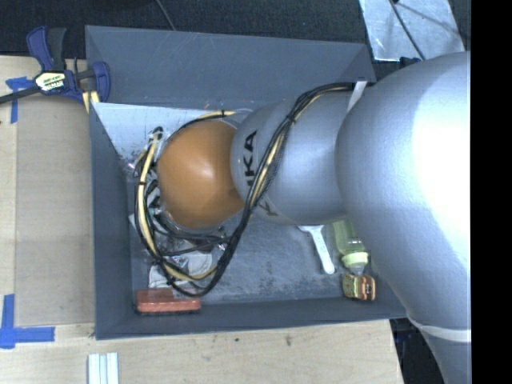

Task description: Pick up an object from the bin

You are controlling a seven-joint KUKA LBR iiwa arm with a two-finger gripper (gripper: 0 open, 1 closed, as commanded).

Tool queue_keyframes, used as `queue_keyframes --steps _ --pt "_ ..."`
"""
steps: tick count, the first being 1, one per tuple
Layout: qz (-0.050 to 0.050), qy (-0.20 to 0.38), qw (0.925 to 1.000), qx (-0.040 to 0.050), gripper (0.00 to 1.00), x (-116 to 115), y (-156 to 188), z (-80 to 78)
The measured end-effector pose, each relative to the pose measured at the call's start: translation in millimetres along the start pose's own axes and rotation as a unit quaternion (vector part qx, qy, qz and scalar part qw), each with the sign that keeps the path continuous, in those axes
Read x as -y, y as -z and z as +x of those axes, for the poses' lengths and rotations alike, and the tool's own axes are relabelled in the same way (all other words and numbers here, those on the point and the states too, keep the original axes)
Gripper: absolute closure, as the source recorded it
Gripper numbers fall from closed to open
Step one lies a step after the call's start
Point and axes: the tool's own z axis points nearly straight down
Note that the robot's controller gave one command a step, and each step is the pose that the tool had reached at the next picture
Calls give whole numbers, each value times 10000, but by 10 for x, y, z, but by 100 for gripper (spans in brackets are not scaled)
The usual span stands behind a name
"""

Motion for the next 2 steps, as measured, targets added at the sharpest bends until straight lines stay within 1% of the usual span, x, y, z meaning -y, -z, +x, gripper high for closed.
queue_keyframes --steps 1,2 --pt "-3 -1 10000 -15 100 -3 141 5" --pt "10 -3 10000 8 100 3 233 -10"
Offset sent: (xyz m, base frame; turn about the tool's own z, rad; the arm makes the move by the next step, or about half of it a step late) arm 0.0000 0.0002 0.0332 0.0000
